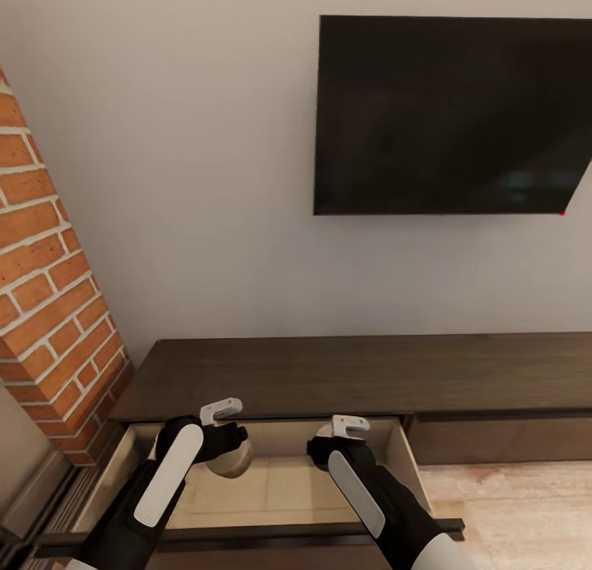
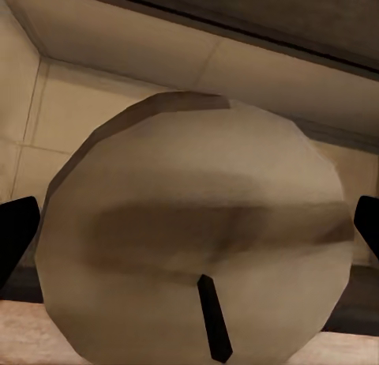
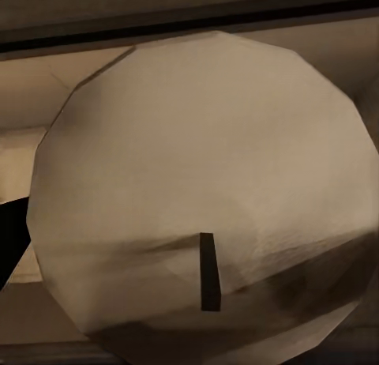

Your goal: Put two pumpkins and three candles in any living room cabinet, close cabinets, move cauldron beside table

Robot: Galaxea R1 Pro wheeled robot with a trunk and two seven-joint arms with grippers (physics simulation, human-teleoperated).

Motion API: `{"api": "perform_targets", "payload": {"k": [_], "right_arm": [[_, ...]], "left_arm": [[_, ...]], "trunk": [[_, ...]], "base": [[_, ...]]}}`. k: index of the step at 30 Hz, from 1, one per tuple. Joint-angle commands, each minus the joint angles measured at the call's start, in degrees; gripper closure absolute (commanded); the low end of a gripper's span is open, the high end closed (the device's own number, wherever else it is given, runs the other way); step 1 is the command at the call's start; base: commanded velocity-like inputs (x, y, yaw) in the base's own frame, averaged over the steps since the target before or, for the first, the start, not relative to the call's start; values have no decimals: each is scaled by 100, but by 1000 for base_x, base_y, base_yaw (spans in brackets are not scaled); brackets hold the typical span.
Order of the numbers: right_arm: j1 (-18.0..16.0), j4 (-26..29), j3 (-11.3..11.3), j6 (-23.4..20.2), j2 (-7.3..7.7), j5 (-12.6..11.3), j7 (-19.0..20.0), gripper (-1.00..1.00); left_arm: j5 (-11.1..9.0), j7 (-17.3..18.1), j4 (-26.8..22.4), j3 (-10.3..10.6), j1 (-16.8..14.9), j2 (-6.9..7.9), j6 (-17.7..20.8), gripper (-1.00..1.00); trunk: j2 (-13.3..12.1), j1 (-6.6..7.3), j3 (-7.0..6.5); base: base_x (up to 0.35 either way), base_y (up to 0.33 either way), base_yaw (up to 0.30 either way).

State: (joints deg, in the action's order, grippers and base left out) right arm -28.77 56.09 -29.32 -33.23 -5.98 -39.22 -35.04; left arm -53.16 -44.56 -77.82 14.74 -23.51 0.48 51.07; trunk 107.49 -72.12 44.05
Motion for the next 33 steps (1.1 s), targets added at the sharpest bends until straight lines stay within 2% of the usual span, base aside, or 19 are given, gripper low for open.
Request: {"api": "perform_targets", "payload": {"k": [1, 8, 33], "right_arm": [[-6, 7, -13, -8, 1, -48, -64, 100], [-6, 7, -13, -8, 1, -48, -64, 100], [-6, 4, -13, -8, 5, -48, -56, 100]], "left_arm": [[-54, -56, -5, 11, -5, 5, 0, 100], [-57, -47, -5, 14, -5, 5, 0, 100], [-55, -44, -13, 20, -5, 5, 0, 100]], "trunk": [[3, 1, 5], [3, 1, 5], [3, 1, 5]], "base": [[1, 286, 0], [13, 259, 0], [74, 87, 0]]}}
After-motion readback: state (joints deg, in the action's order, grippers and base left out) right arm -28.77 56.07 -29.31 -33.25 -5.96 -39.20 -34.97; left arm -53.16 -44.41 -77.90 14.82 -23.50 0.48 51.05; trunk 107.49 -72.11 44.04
